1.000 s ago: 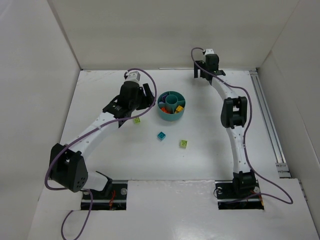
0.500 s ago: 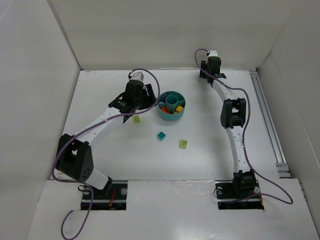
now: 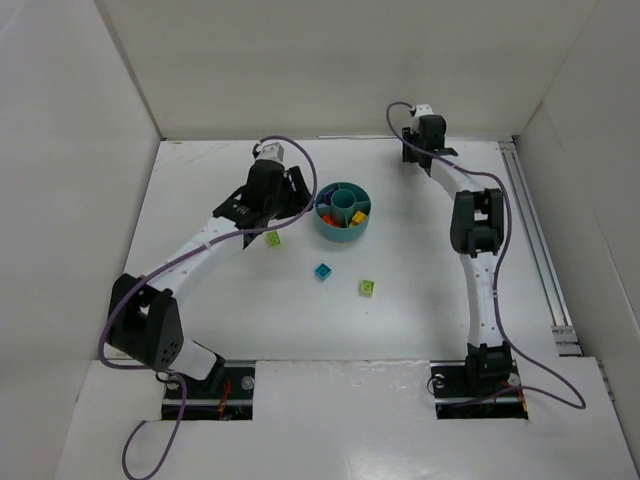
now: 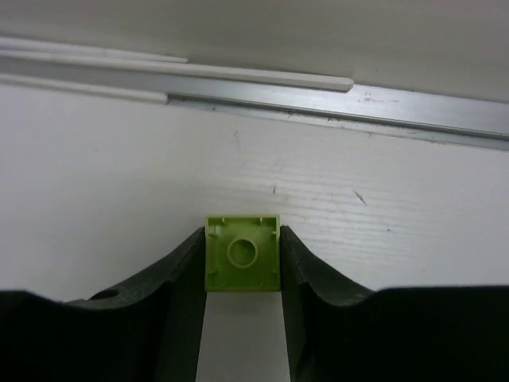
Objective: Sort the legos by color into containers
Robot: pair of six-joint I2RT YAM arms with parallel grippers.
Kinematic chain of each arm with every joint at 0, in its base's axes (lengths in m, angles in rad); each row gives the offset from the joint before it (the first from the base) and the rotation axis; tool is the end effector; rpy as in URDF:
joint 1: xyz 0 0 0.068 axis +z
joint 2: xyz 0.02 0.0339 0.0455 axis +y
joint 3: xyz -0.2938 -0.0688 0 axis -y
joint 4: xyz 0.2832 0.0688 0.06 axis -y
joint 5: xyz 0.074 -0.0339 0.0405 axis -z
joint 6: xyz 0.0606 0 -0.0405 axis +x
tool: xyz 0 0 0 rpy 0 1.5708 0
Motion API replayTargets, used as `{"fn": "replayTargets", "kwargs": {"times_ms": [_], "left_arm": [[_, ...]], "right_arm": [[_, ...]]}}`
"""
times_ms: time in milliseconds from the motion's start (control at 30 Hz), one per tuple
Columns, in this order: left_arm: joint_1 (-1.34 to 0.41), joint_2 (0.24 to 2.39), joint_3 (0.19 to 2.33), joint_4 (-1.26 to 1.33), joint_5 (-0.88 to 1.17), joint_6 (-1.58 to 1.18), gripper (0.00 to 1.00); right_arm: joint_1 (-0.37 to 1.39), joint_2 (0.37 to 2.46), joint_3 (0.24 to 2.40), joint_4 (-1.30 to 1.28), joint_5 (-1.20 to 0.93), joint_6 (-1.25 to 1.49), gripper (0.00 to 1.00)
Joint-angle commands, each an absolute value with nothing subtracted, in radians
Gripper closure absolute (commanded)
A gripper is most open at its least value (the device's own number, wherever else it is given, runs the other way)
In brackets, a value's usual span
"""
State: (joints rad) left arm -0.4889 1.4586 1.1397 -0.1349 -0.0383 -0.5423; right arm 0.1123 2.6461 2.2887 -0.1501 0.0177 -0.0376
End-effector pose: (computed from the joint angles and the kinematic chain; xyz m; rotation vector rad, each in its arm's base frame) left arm 0.3505 -0.1838 0.3147 -0.0804 2.0774 -0.6058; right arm 0.6782 0.0754 0.1449 -0.1448 2.0733 0.0273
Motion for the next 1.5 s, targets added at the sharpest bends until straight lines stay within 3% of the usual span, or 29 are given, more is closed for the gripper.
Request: {"fn": "replayTargets", "kwargs": {"times_ms": [0,200,333,567,967,1200,1333,1467], "left_arm": [[-0.488,1.361,1.109,-0.088,-0.049,-0.560,0.81],[-0.488,1.293,1.052,-0.067,-0.040,-0.560,0.81],[-0.488,1.284,1.043,-0.067,-0.040,-0.549,0.81],[-0.488,1.264,1.034,-0.077,-0.021,-0.549,0.81],[-0.488,1.232,1.005,-0.086,-0.021,-0.540,0.81],[-0.488,1.223,0.996,-0.086,-0.021,-0.540,0.81],[-0.488,1.223,0.996,-0.086,-0.021,-0.549,0.81],[-0.488,1.223,0.996,-0.086,-0.021,-0.549,0.81]], "right_arm": [[0.117,2.383,2.116,-0.101,-0.096,-0.207,0.91],[0.149,2.061,1.658,-0.008,-0.369,-0.322,0.93],[0.202,1.944,1.548,-0.008,-0.529,-0.367,0.92],[0.304,1.924,1.497,-0.008,-0.650,-0.390,0.89],[0.344,1.924,1.488,-0.028,-0.627,-0.390,0.85],[0.344,1.933,1.479,-0.037,-0.618,-0.379,0.76],[0.344,1.933,1.479,-0.046,-0.618,-0.379,0.63],[0.344,1.924,1.479,-0.046,-0.627,-0.379,0.61]]}}
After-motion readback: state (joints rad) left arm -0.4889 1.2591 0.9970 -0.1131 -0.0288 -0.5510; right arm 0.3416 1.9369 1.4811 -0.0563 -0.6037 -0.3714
